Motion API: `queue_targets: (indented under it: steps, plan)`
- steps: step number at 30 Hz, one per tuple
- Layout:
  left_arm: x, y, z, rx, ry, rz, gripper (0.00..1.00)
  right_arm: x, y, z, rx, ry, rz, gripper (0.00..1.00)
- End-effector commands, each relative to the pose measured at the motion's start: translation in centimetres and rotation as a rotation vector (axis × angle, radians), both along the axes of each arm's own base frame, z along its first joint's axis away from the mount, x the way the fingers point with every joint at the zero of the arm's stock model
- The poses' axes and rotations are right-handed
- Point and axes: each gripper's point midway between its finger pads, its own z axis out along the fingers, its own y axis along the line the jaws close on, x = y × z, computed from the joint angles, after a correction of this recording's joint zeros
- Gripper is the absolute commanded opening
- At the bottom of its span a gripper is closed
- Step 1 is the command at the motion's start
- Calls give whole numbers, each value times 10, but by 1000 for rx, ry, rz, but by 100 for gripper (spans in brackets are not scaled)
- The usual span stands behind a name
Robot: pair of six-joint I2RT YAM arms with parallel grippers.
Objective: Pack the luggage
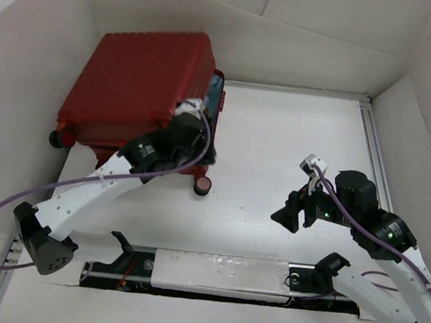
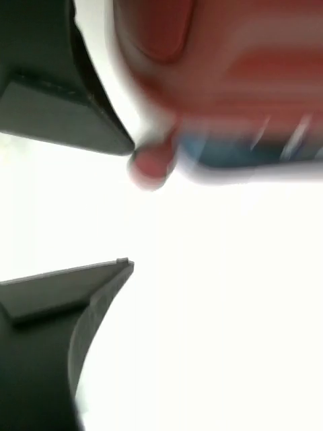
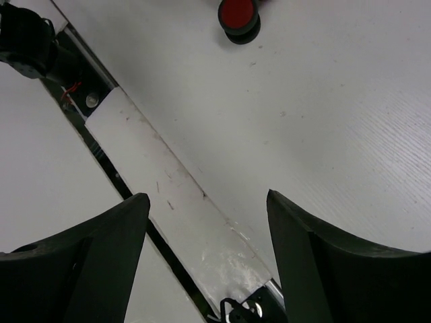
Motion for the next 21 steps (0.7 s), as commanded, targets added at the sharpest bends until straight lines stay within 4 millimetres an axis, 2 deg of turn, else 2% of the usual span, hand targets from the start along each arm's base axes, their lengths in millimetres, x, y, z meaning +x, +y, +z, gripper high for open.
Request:
queue_targets:
  steps: [1,3,4,6,7,8,9,10,11,12,13,14,15,16,17,18,19,20,21]
  plan:
    - [-56,-57,41,-246,-2,-322,68,9,10,15,55,-55,9,76]
    - [-91,-87,41,-281,61,-477,70,11,12,16,52,-49,2,74]
    - [-115,-108,36,-271,102,-561,70,14,12,18,47,-55,-12,74]
    - [-128,-129,67,-342,80,-653,77,18,11,22,46,-57,-33,70]
    - [-127,-133,75,-358,74,-650,81,21,9,21,37,-64,-52,68]
    - [-119,-136,86,-372,36,-630,92,21,9,27,47,-76,-52,64]
    - [-111,-134,107,-401,-18,-606,100,24,7,34,51,-94,-65,62]
    - [-94,-131,119,-419,-73,-552,100,23,7,32,46,-87,-66,58]
    - [-71,-115,134,-446,-131,-478,100,25,5,38,49,-103,-79,54]
    - [-56,-105,134,-463,-154,-422,100,25,2,42,51,-116,-93,45]
    - [-43,-96,140,-493,-180,-375,100,24,2,42,55,-109,-97,40]
    - [-31,-91,160,-575,-244,-360,100,25,0,40,45,-105,-108,33]
    - [-9,-67,171,-613,-298,-298,100,25,-2,42,40,-107,-117,20]
    - [5,-61,166,-638,-300,-275,100,26,-3,47,45,-121,-125,15]
    - [7,-57,185,-691,-350,-323,100,25,-4,45,36,-110,-125,11]
    - [33,-41,183,-625,-387,-271,98,26,-6,50,40,-125,-137,7]
    - [53,-3,210,-507,-450,-43,92,28,-9,52,32,-132,-158,2]
    - [68,13,246,-457,-569,75,83,27,-10,50,26,-126,-158,1]
    - [75,35,223,-267,-491,205,72,31,-9,52,20,-125,-166,1]
